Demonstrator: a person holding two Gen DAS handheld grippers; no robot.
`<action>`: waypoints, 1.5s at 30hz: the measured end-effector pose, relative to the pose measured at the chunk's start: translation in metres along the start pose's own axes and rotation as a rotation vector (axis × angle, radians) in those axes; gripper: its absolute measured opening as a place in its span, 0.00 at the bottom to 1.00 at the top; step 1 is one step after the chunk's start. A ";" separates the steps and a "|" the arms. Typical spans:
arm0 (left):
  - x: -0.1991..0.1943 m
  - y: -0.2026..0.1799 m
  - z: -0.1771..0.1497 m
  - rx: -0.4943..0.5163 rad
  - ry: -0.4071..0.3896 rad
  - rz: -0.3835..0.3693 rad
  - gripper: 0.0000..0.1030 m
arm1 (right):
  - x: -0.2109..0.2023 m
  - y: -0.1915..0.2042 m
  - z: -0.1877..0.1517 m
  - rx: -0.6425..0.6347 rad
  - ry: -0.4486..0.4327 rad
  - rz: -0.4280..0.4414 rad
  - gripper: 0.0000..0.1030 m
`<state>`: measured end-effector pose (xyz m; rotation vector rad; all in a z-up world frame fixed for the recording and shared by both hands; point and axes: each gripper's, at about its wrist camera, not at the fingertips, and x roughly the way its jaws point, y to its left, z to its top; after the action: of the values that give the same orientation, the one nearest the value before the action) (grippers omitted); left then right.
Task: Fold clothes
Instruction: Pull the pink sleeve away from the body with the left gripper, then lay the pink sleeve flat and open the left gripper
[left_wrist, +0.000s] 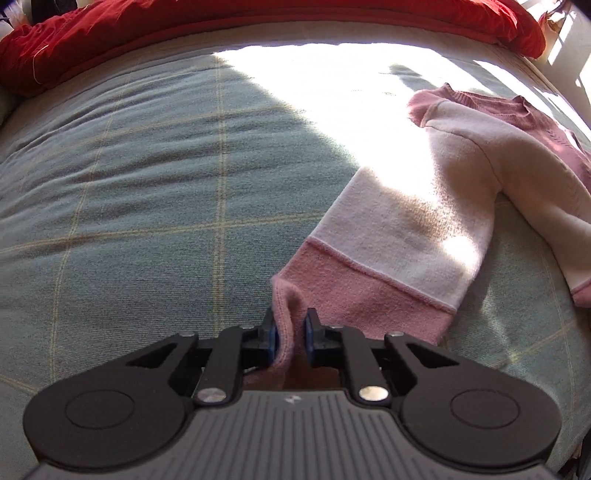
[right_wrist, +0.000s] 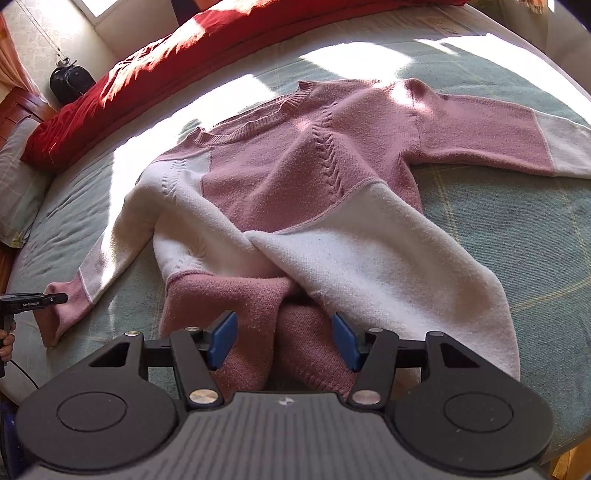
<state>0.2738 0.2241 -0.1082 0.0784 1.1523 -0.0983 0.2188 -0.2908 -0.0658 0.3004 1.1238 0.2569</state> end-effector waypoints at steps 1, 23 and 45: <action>-0.003 -0.003 0.001 0.010 -0.015 0.028 0.12 | 0.000 0.000 0.000 -0.002 0.000 0.001 0.60; -0.001 0.062 0.087 -0.178 -0.089 0.266 0.13 | -0.011 0.002 0.007 -0.025 -0.036 -0.028 0.60; -0.016 0.142 0.009 -0.753 -0.105 0.191 0.46 | -0.005 0.011 0.005 -0.042 -0.021 -0.005 0.62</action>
<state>0.2923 0.3645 -0.0882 -0.4781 1.0095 0.4953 0.2202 -0.2833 -0.0557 0.2619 1.0973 0.2721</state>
